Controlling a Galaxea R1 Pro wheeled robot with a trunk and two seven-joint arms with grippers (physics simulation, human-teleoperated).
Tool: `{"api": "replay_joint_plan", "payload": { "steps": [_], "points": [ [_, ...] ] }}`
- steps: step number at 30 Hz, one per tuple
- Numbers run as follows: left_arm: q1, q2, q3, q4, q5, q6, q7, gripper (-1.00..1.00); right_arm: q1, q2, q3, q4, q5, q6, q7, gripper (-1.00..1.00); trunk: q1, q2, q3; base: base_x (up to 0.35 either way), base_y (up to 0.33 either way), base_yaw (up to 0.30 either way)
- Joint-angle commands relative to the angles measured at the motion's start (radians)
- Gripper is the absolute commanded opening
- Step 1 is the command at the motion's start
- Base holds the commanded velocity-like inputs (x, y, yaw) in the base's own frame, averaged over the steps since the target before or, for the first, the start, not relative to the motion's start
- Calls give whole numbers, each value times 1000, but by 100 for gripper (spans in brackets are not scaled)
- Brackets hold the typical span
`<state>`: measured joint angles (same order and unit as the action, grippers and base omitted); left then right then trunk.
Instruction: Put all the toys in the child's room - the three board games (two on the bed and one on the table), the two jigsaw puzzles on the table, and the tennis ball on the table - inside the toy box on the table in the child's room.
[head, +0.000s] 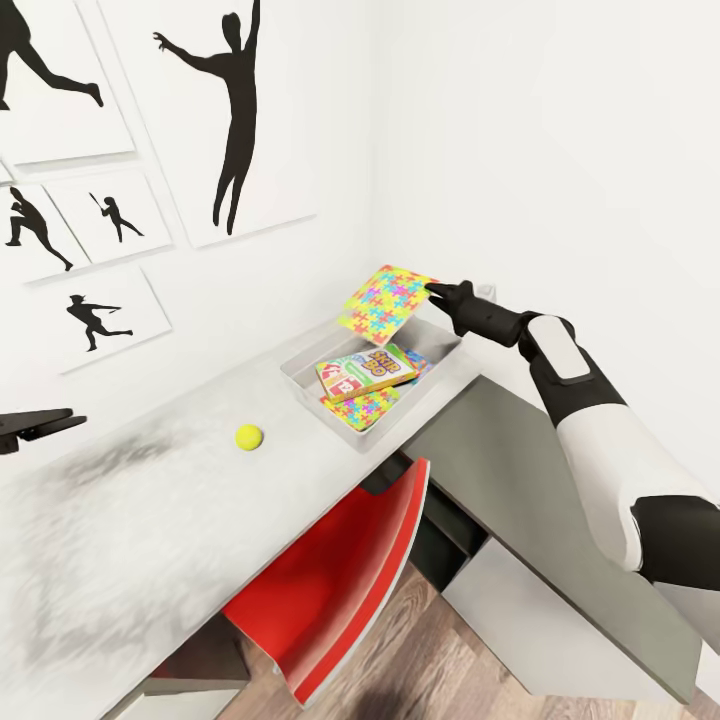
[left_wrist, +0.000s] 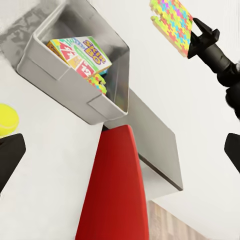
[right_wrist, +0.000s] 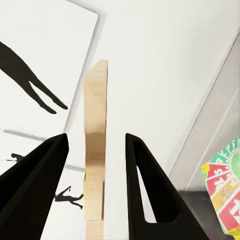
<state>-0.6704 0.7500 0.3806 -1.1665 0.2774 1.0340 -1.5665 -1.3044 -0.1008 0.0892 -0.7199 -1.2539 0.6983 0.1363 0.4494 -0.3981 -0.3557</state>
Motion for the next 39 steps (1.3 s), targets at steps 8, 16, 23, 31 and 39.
{"api": "replay_joint_plan", "payload": {
  "steps": [8,16,23,31,39],
  "points": [
    [0,0,24,6,9,10,-4,100,5,-2,1,-12,2,70,6,-100,1,-2,-2,42,20,0],
    [0,0,48,8,9,10,-4,100,19,-3,1,-29,3,76,4,-100,1,-2,-2,72,19,0],
    [0,0,50,8,9,11,-4,100,20,-2,4,-21,6,76,2,-100,1,-2,-2,107,45,0],
    [0,-2,49,8,10,11,-4,100,18,-1,3,45,5,102,-11,-100,1,-2,-2,82,3,0],
    [0,-6,50,8,11,11,-4,100,10,17,0,156,5,140,-19,-100,1,-2,-2,15,0,0]
  ]
}}
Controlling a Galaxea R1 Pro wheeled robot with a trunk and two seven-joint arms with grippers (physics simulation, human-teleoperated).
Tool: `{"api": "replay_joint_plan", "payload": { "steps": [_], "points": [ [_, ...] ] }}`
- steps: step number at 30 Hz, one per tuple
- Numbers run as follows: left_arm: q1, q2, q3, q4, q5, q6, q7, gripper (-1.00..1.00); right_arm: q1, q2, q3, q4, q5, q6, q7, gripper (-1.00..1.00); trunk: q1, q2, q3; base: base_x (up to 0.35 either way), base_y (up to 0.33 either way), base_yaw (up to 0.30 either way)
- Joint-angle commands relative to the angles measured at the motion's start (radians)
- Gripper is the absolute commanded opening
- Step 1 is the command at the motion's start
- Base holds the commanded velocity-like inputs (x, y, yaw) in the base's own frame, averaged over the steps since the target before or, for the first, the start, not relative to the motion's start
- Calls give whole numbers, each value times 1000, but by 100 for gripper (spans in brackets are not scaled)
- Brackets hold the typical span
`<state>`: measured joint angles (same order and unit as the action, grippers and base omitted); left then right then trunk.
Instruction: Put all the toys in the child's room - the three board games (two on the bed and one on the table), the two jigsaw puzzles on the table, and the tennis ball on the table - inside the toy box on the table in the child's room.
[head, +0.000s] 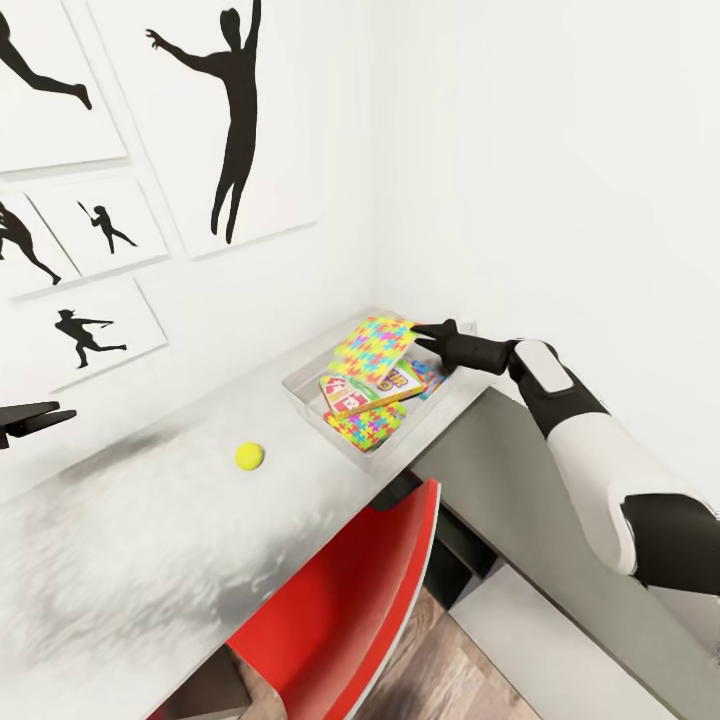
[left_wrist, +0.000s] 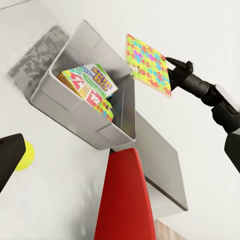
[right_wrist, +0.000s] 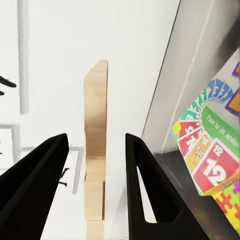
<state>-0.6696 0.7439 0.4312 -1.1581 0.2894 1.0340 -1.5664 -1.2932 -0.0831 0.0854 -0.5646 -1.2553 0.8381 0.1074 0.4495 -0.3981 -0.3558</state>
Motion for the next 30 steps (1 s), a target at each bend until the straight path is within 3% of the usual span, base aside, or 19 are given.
{"api": "replay_joint_plan", "payload": {
  "steps": [1,5,10,30],
  "points": [
    [-1,0,0,0,-1,11,-4,100,-2,7,4,13,7,2,10,-100,1,-2,-2,31,0,0],
    [-1,0,0,0,-1,11,-4,100,-4,30,4,60,9,3,8,-100,1,-2,-2,105,52,0],
    [-1,0,5,0,-1,11,-4,100,-3,42,3,98,9,-2,6,-100,1,-2,-2,43,25,0],
    [-1,0,5,0,-1,12,-4,100,6,38,2,97,14,-9,6,-100,1,-2,-2,47,24,0]
  ]
}}
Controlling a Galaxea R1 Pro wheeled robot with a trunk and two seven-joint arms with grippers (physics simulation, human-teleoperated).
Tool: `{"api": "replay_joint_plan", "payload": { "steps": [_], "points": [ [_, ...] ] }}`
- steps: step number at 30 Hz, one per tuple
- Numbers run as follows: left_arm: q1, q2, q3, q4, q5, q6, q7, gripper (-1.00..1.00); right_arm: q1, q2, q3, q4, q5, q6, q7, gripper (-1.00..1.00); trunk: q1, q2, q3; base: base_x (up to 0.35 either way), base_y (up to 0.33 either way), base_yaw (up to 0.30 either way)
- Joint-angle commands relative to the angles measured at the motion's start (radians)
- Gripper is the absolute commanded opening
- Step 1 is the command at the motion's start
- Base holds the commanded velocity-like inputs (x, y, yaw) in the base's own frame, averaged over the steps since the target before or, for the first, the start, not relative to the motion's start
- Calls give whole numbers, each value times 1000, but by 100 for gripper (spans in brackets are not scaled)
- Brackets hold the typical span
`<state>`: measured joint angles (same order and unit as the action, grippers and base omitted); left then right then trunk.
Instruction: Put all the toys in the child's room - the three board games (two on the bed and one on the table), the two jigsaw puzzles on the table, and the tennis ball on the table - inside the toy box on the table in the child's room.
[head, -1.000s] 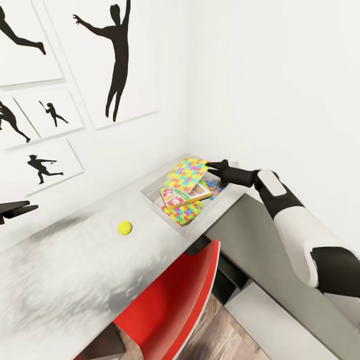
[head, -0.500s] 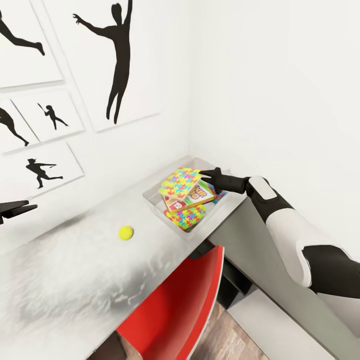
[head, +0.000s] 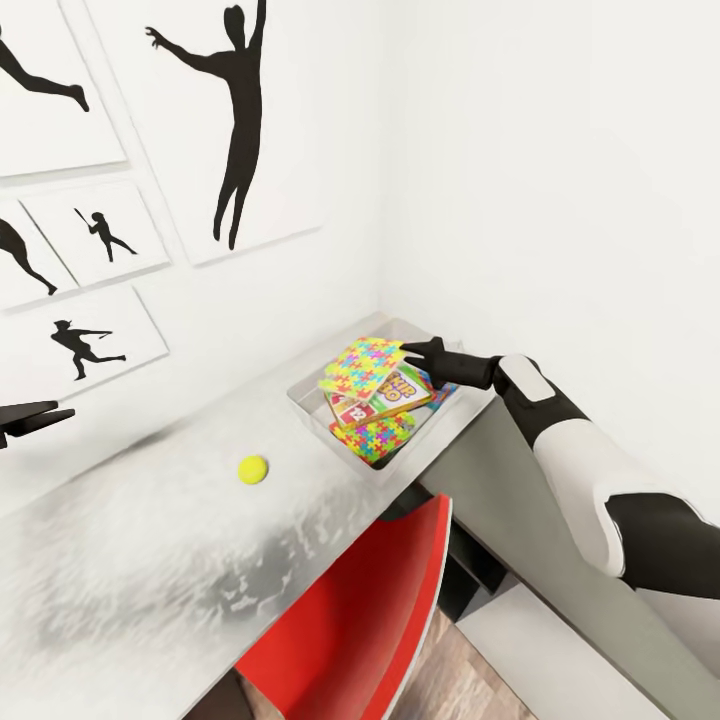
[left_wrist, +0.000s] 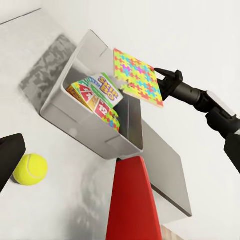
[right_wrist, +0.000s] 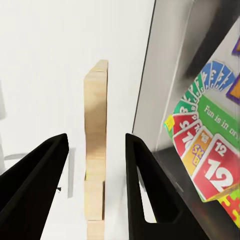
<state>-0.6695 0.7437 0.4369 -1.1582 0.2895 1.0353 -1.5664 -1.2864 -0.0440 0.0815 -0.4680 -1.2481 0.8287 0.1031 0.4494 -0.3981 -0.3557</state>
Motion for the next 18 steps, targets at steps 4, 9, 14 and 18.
{"api": "replay_joint_plan", "payload": {
  "steps": [4,9,14,18],
  "points": [
    [-1,0,-1,0,-2,11,-4,100,1,-3,9,0,10,1,11,-100,1,-2,-2,117,22,0],
    [3,-18,-6,-17,15,1,-4,100,18,13,-2,20,1,-16,5,-100,1,-2,-2,34,5,0],
    [4,-46,-33,-39,43,12,-4,100,30,18,-29,13,-31,-44,33,-100,1,-2,-2,0,0,0],
    [4,-68,-51,-17,65,12,-4,100,30,14,-25,9,-52,-66,56,-100,1,-2,-2,0,0,0]
  ]
}}
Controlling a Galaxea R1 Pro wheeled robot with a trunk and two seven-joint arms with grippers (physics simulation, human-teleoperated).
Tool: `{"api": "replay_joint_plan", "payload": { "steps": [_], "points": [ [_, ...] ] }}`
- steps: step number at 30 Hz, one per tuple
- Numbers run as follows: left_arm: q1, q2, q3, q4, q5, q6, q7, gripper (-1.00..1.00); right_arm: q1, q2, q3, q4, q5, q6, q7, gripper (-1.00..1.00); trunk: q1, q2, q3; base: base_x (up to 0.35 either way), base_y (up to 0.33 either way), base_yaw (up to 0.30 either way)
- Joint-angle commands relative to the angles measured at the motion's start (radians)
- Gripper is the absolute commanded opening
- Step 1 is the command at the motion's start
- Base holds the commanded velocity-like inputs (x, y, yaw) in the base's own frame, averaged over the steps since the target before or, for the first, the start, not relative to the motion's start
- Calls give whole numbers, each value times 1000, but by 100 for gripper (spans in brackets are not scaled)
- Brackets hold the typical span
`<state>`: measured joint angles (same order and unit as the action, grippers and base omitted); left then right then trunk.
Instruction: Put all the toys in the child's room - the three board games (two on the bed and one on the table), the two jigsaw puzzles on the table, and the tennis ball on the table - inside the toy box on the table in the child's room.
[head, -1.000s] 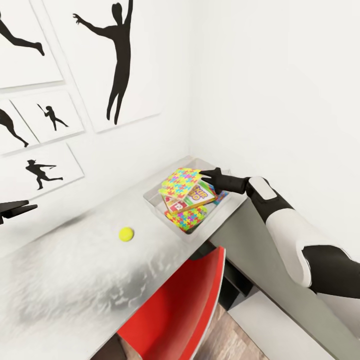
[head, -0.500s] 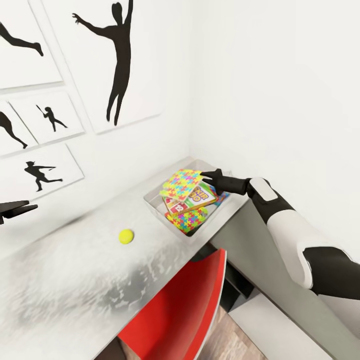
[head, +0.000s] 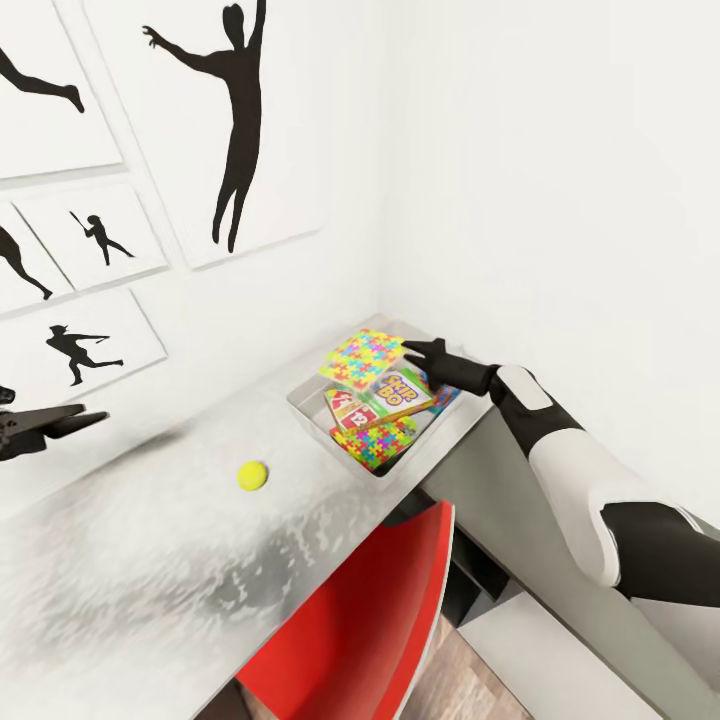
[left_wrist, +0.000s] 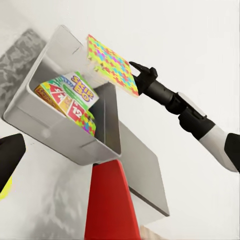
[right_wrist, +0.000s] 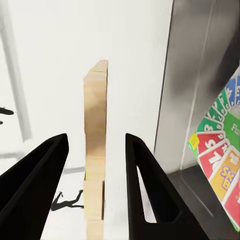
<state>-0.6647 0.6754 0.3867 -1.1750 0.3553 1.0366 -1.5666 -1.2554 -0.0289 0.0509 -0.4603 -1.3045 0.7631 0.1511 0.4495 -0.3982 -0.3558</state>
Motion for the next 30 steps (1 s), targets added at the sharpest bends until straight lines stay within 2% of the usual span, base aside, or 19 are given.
{"api": "replay_joint_plan", "payload": {
  "steps": [1,6,14,21,22,30],
  "points": [
    [-1,-5,-1,4,5,11,-4,100,-1,-2,7,1,5,-6,14,-100,1,-2,-2,0,0,0],
    [-1,-34,0,6,33,11,-4,100,-1,-5,7,0,6,-34,39,-100,1,-2,-2,0,0,0],
    [-1,-79,4,7,78,11,-4,100,-1,4,10,0,15,-79,23,-100,1,-2,-2,0,0,0],
    [-1,-118,14,8,117,11,-4,100,-1,10,7,2,64,-87,-17,-100,1,-2,-2,0,0,0],
    [-1,-122,17,8,171,11,-4,100,-1,11,7,2,113,-87,-83,-100,1,-2,-2,0,0,0],
    [-1,-122,21,8,168,11,-4,100,-1,12,7,12,124,-88,-92,-100,1,-2,-2,0,0,0]
  ]
}}
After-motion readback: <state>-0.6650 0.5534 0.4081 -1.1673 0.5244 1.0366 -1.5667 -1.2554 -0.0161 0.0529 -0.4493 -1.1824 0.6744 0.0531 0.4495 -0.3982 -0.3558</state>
